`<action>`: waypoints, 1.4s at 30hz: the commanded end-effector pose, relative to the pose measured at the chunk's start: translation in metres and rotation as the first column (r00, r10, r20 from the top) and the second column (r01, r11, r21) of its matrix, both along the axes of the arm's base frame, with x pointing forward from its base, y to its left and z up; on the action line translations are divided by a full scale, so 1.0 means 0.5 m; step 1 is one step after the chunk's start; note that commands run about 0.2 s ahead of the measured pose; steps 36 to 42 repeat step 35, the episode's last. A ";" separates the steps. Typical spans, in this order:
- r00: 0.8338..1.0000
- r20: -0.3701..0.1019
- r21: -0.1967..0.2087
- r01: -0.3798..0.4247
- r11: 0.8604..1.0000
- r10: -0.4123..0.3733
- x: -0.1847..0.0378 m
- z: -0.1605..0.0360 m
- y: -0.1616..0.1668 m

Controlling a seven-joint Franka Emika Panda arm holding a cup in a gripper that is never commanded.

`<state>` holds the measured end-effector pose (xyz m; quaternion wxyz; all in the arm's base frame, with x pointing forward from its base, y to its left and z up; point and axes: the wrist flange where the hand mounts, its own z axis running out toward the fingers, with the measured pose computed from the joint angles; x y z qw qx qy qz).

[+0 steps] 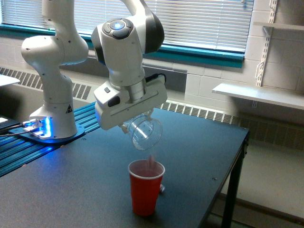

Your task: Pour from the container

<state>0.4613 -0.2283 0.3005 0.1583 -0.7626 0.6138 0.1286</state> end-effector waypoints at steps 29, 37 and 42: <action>0.998 -0.016 -0.130 -0.060 0.990 0.059 0.001 0.022 0.066; 0.997 -0.032 -0.157 -0.080 0.984 0.076 0.000 0.021 0.086; 0.997 -0.032 -0.157 -0.080 0.984 0.076 0.000 0.021 0.086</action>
